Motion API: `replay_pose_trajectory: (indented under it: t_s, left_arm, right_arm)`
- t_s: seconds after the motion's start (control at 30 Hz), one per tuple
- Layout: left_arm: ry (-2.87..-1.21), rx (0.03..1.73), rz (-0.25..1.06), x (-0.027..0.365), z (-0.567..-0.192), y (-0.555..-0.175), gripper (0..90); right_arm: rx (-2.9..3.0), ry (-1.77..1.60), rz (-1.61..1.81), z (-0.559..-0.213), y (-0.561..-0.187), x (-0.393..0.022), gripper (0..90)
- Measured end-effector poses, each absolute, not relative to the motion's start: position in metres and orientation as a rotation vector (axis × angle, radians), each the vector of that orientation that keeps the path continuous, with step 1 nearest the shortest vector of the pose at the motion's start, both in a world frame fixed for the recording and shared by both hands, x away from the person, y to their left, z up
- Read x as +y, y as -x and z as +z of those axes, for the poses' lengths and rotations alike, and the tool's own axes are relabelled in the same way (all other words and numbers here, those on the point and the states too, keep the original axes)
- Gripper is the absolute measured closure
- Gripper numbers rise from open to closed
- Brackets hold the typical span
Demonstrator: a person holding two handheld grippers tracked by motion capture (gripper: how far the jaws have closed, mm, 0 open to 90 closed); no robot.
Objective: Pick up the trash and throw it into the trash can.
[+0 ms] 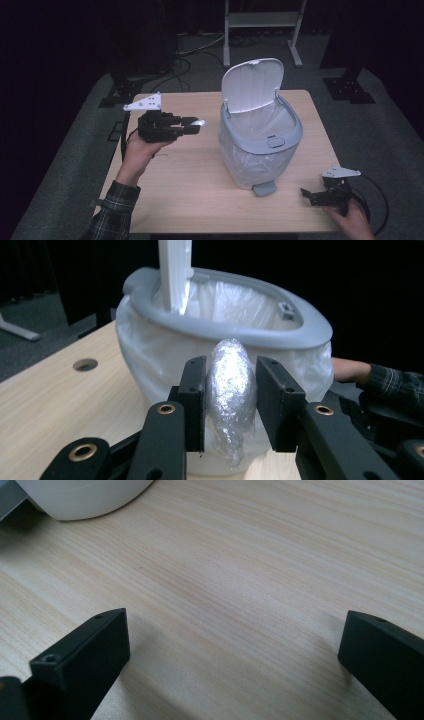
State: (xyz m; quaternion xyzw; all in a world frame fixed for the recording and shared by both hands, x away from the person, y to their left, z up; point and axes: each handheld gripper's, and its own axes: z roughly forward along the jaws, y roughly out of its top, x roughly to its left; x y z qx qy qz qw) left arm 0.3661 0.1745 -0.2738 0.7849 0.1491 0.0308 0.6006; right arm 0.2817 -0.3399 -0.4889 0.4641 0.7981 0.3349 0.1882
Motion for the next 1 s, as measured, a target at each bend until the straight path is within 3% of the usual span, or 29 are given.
replay_pose_trajectory:
  t_s: [1.0]
  left_arm:
    - [-1.843,0.217,0.059,0.109,-0.236,-0.376,66.2]
  right_arm:
    - [2.245,-1.306,0.942,-0.489,-0.282,-0.34,0.0]
